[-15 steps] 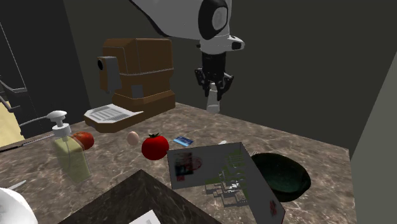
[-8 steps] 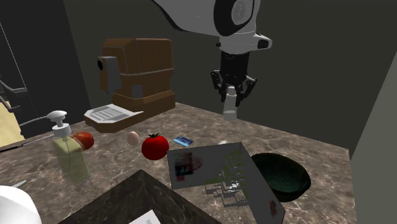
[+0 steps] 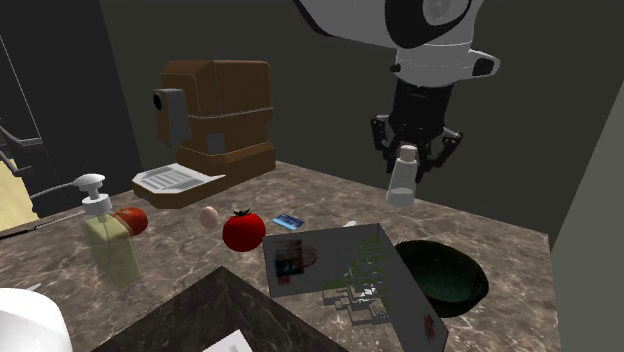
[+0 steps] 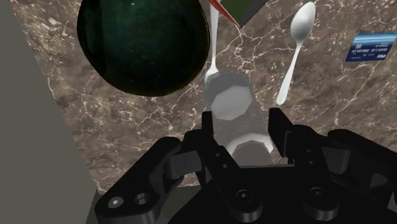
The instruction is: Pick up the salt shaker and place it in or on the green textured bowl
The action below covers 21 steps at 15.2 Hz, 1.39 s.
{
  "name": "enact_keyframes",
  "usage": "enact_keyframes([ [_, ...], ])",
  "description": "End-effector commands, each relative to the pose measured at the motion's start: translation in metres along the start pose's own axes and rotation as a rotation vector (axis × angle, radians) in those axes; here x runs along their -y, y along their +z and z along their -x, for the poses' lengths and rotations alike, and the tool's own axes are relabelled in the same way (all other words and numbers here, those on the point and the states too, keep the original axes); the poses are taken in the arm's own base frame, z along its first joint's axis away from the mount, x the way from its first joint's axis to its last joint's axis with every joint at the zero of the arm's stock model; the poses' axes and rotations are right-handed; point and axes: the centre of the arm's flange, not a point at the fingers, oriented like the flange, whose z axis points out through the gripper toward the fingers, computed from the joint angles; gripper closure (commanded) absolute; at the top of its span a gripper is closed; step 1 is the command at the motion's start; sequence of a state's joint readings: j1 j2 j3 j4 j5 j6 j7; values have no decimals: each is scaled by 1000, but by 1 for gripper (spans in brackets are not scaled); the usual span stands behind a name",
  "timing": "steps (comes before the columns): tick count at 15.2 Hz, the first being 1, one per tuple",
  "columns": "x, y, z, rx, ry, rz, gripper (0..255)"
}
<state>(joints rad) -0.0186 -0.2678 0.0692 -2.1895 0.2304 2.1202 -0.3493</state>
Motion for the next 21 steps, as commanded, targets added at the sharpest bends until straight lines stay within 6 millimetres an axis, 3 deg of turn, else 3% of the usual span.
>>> enact_keyframes([
  [1,-25,-6,11,0,-2,-1,255],
  [6,-90,-22,34,0,-2,-1,255],
  [21,-99,54,53,0,-2,-1,255],
])
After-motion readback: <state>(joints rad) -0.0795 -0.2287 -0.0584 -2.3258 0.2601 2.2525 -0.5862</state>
